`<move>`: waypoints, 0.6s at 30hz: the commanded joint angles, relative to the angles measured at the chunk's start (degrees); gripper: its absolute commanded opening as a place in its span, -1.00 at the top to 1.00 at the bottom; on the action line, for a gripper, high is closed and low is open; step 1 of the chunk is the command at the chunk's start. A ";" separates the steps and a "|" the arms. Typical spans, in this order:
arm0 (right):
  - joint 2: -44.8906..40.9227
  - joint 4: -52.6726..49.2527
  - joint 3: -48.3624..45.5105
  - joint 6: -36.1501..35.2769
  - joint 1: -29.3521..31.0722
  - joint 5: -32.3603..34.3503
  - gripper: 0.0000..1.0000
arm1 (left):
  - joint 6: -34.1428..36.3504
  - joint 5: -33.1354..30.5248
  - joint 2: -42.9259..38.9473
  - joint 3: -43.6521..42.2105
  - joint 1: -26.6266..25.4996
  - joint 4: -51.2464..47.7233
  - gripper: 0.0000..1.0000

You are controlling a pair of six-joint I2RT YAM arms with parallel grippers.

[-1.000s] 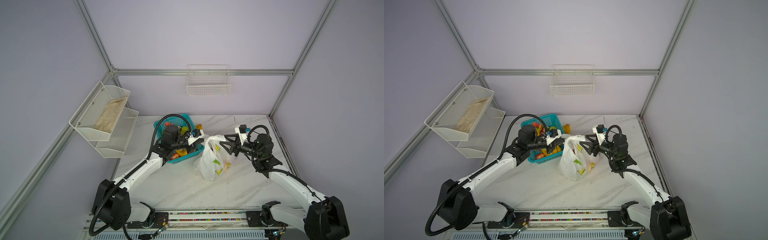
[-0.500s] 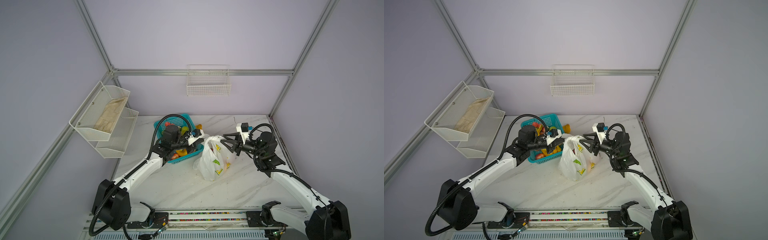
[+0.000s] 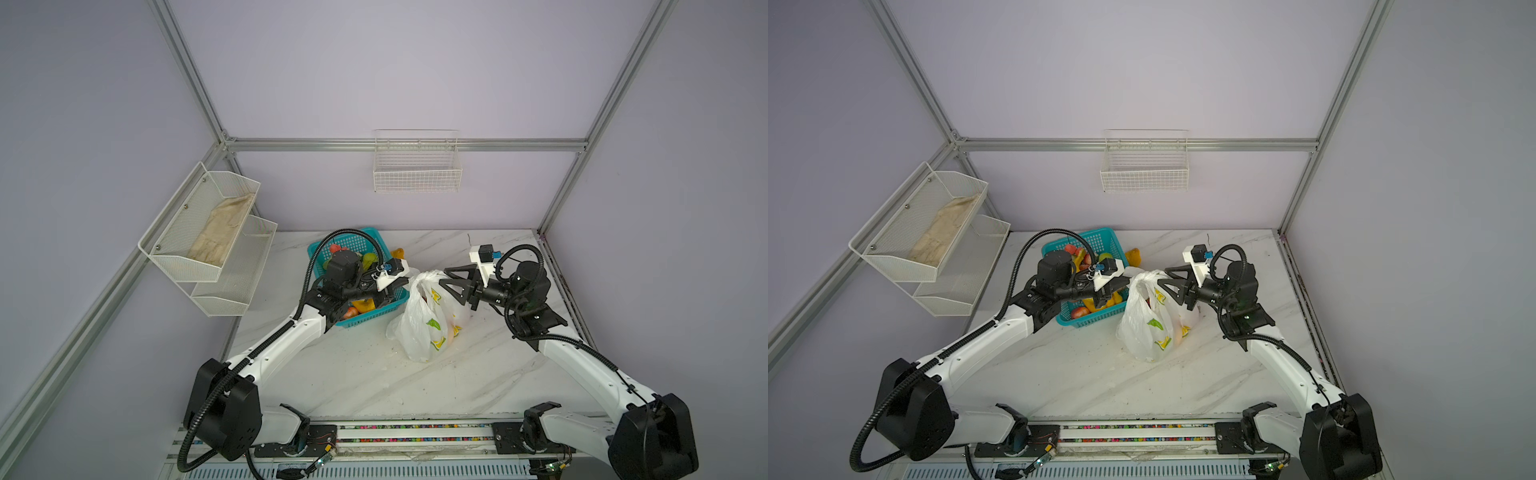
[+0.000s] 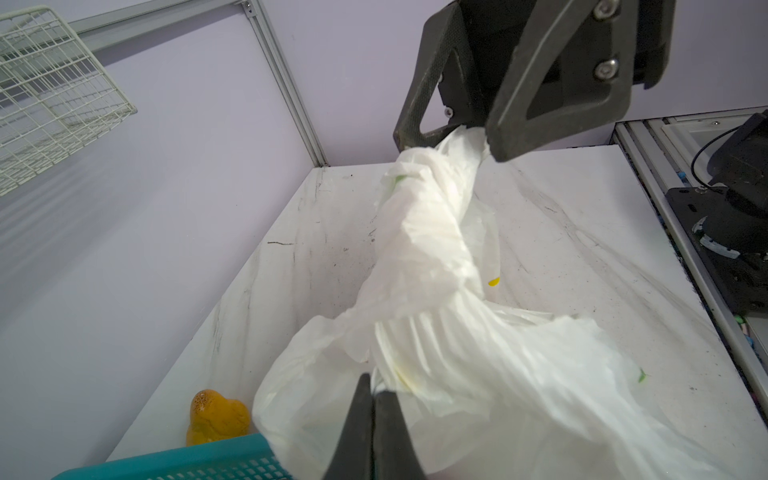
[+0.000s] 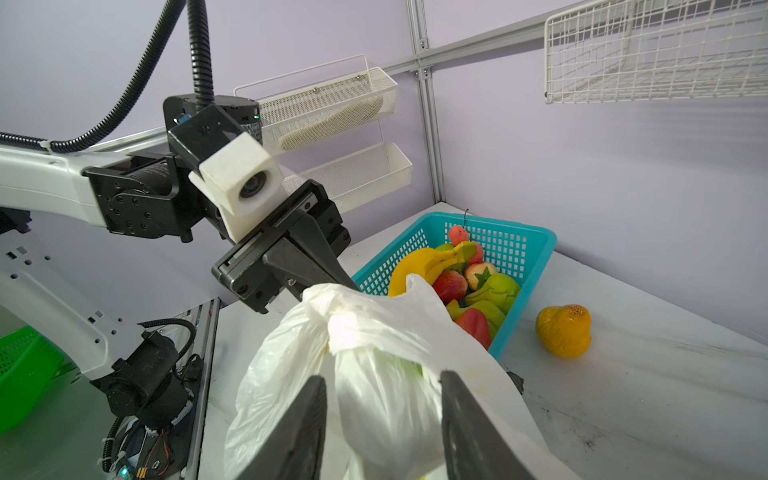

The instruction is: Place the fake fruits into the plastic bag and tie a complex knot

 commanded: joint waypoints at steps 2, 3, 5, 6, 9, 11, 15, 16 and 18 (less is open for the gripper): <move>0.90 0.45 0.68 -1.36 -0.04 -0.44 0.08 | -0.32 -0.14 -0.81 0.56 -0.44 2.30 1.00; 1.06 0.53 0.50 -1.57 -0.06 -0.39 0.07 | -0.35 -0.14 -0.83 0.56 -0.44 2.32 1.00; 1.22 0.93 0.39 -1.55 -0.04 -0.40 0.11 | -0.32 -0.14 -0.83 0.45 -0.53 2.32 1.00; 1.25 1.13 0.31 -1.34 -0.05 -0.39 0.15 | -0.38 -0.23 -0.81 0.43 -0.61 2.26 1.00; 1.36 1.32 0.32 -1.30 -0.01 -0.59 0.33 | -0.44 -0.37 -1.09 0.39 -0.70 2.28 1.00; 1.28 1.04 0.40 -1.50 -0.04 -0.54 0.49 | -0.46 -0.41 -1.24 0.24 -0.70 2.32 1.00; 0.72 0.01 0.57 -1.86 -0.04 -0.25 0.73 | -0.34 -1.26 -1.74 -0.26 -0.75 2.28 1.00; 0.54 -0.60 0.79 -2.12 -0.04 0.03 0.78 | -0.30 -1.56 -1.85 -0.48 -0.79 2.24 1.00; -0.06 -1.84 0.84 -2.36 -0.07 1.03 0.85 | -0.37 -2.73 -2.41 -0.83 -0.79 2.08 1.00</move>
